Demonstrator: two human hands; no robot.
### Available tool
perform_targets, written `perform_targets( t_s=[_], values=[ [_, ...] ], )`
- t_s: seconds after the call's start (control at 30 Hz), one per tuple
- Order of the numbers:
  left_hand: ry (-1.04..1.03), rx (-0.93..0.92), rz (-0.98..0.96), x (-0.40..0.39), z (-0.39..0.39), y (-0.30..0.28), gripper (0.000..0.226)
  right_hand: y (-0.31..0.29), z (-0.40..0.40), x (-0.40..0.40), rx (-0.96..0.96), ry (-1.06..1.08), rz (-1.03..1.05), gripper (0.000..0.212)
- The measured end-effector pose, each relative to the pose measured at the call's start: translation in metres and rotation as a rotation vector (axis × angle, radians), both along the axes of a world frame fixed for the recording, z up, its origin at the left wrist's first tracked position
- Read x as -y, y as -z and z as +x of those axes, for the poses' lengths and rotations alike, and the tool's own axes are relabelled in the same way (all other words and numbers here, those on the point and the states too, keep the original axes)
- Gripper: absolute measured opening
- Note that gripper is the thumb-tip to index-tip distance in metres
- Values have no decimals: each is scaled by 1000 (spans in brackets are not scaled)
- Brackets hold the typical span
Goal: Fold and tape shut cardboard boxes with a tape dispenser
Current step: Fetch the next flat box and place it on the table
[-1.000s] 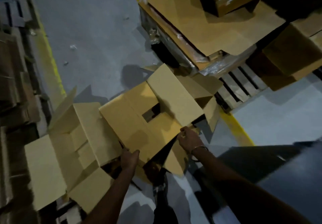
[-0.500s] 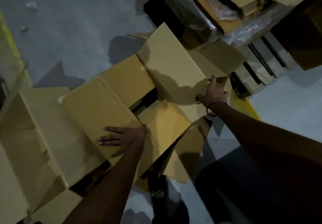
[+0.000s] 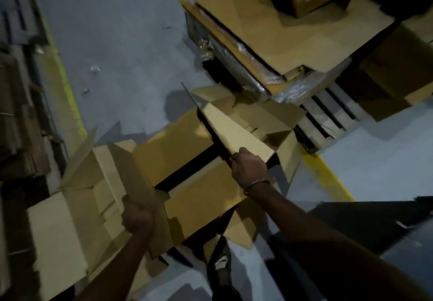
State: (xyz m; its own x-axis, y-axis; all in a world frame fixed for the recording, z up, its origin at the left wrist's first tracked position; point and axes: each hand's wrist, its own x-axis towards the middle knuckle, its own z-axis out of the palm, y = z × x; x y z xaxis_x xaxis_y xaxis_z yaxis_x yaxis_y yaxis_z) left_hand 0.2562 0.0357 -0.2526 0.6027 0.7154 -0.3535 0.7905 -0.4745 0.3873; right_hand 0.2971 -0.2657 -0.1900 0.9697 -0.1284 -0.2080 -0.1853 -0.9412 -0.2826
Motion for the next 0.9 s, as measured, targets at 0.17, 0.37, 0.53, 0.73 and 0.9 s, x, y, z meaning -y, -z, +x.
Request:
perform_targets(
  t_s=[0.17, 0.37, 0.53, 0.73, 0.9],
  values=[
    [72, 184, 9, -2, -51, -168, 43, -150, -47, 16, 91, 83, 16, 29],
    [236, 533, -69, 84, -133, -343, 44, -318, -187, 31, 324, 159, -72, 12],
    [560, 628, 12, 184, -218, -453, 39, -416, -326, 89, 475, 342, -115, 13],
    [1010, 736, 71, 294, -307, -510, 56, -459, -497, 191, 430, 685, -160, 12],
    [1312, 672, -2, 386, -360, -501, 58, -438, -591, 247, 282, 955, -169, 19]
  ],
)
